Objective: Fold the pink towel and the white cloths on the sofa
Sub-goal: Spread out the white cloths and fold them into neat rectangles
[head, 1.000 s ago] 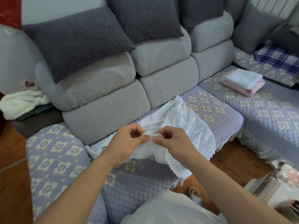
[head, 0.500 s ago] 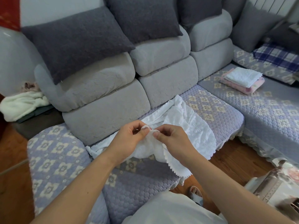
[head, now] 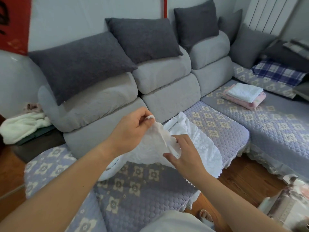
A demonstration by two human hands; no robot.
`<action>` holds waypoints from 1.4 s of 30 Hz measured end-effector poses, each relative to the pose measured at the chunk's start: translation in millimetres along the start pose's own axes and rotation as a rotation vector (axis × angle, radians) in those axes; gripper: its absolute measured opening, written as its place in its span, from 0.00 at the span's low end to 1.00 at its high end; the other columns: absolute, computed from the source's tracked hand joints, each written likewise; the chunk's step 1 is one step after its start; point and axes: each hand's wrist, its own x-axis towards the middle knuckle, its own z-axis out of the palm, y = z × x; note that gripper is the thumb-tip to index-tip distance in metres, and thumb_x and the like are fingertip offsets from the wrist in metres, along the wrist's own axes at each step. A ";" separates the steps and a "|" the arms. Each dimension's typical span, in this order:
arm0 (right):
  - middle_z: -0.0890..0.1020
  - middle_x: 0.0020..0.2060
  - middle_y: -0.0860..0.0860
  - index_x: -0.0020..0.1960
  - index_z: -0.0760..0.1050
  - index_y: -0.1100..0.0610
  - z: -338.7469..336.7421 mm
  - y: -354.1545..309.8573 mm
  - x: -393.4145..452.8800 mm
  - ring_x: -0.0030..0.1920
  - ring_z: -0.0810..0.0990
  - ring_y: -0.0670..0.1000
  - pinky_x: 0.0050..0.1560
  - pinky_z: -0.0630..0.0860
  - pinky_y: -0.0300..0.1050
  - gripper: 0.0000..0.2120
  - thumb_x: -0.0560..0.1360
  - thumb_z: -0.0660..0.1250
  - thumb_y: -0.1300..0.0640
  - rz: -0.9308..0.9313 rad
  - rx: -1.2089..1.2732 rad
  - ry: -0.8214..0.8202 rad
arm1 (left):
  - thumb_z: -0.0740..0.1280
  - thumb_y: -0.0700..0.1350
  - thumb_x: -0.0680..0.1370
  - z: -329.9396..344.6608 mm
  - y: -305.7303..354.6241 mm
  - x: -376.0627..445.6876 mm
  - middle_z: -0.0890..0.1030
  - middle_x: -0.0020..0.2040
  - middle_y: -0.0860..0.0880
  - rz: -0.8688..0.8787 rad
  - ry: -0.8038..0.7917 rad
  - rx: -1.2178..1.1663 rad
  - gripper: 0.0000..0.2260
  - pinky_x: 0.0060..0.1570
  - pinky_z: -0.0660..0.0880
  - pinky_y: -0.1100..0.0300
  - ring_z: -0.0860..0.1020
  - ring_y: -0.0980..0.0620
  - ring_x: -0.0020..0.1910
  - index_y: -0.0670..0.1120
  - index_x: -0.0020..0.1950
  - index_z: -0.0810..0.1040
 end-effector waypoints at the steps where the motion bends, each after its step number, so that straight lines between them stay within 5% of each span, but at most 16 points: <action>1: 0.71 0.52 0.42 0.63 0.71 0.49 1.2 -3.6 3.9 0.48 0.69 0.41 0.46 0.67 0.30 0.20 0.75 0.74 0.46 -0.019 -0.029 0.042 | 0.64 0.47 0.83 -1.2 3.8 3.7 0.77 0.37 0.45 0.006 0.000 -0.017 0.08 0.37 0.68 0.57 0.70 0.55 0.34 0.49 0.45 0.76; 3: 0.69 0.44 0.43 0.51 0.71 0.50 1.8 -11.5 11.2 0.40 0.66 0.43 0.37 0.64 0.33 0.12 0.76 0.74 0.51 -0.082 -0.104 0.206 | 0.64 0.46 0.83 -4.3 13.3 11.5 0.75 0.35 0.48 0.032 0.007 -0.038 0.08 0.37 0.67 0.56 0.69 0.55 0.34 0.49 0.45 0.75; 6: 0.68 0.36 0.42 0.39 0.66 0.51 -5.3 -19.1 20.6 0.34 0.65 0.45 0.33 0.62 0.34 0.17 0.76 0.73 0.61 -0.098 -0.090 0.432 | 0.63 0.46 0.84 -12.2 26.9 23.2 0.73 0.35 0.51 0.049 0.040 -0.059 0.08 0.36 0.66 0.57 0.67 0.55 0.33 0.46 0.45 0.75; 9: 0.77 0.37 0.43 0.42 0.81 0.56 -20.4 -25.1 27.5 0.37 0.74 0.45 0.39 0.69 0.30 0.07 0.75 0.73 0.66 -0.103 0.069 0.497 | 0.63 0.47 0.84 -21.0 36.0 31.6 0.73 0.36 0.49 0.047 0.068 -0.092 0.09 0.38 0.66 0.55 0.68 0.54 0.35 0.45 0.45 0.74; 12: 0.82 0.40 0.44 0.46 0.84 0.53 -37.9 -38.9 34.8 0.42 0.79 0.46 0.42 0.74 0.36 0.11 0.74 0.72 0.68 -0.126 0.216 0.518 | 0.63 0.45 0.84 -27.6 45.1 38.1 0.74 0.38 0.46 0.028 0.117 -0.153 0.10 0.40 0.68 0.54 0.69 0.52 0.37 0.41 0.47 0.74; 16: 0.82 0.40 0.40 0.49 0.81 0.51 -58.2 -56.3 49.5 0.43 0.79 0.44 0.43 0.72 0.35 0.10 0.78 0.66 0.64 -0.023 0.355 0.296 | 0.65 0.44 0.83 -33.9 57.3 47.6 0.76 0.38 0.45 0.000 0.160 -0.238 0.09 0.41 0.69 0.52 0.71 0.50 0.38 0.43 0.44 0.74; 19: 0.77 0.33 0.42 0.45 0.79 0.50 -66.1 -65.3 59.8 0.34 0.73 0.41 0.35 0.68 0.35 0.03 0.78 0.71 0.55 -0.012 0.384 0.086 | 0.67 0.44 0.81 -37.1 66.4 53.9 0.79 0.38 0.45 -0.024 0.173 -0.249 0.08 0.40 0.71 0.52 0.73 0.51 0.37 0.46 0.42 0.75; 25: 0.79 0.32 0.50 0.38 0.80 0.57 -82.1 -60.3 74.1 0.34 0.76 0.48 0.38 0.72 0.47 0.10 0.77 0.73 0.57 0.024 0.600 0.046 | 0.72 0.41 0.79 -41.1 68.8 61.5 0.83 0.45 0.34 -0.082 0.195 -0.314 0.06 0.42 0.75 0.49 0.78 0.47 0.39 0.43 0.43 0.78; 32: 0.78 0.33 0.54 0.41 0.80 0.57 -113.7 -33.2 94.1 0.35 0.74 0.48 0.39 0.70 0.46 0.12 0.82 0.66 0.55 -0.063 0.361 -0.186 | 0.74 0.38 0.76 -30.4 75.1 77.4 0.86 0.47 0.39 -0.181 0.118 -0.322 0.04 0.57 0.79 0.51 0.83 0.50 0.45 0.38 0.49 0.84; 39: 0.86 0.49 0.56 0.55 0.83 0.54 -146.8 -5.4 122.2 0.52 0.84 0.58 0.56 0.79 0.53 0.13 0.84 0.61 0.64 -0.004 0.617 -0.257 | 0.74 0.35 0.75 1.2 92.8 108.9 0.82 0.41 0.39 -0.184 0.160 -0.275 0.05 0.48 0.79 0.49 0.80 0.46 0.41 0.41 0.42 0.80; 42: 0.86 0.50 0.56 0.56 0.83 0.54 -157.8 0.7 135.4 0.49 0.85 0.52 0.55 0.79 0.51 0.13 0.82 0.62 0.65 0.024 0.727 -0.267 | 0.74 0.34 0.75 15.5 101.5 126.1 0.81 0.44 0.31 -0.198 0.204 -0.267 0.04 0.47 0.76 0.47 0.78 0.44 0.41 0.40 0.43 0.80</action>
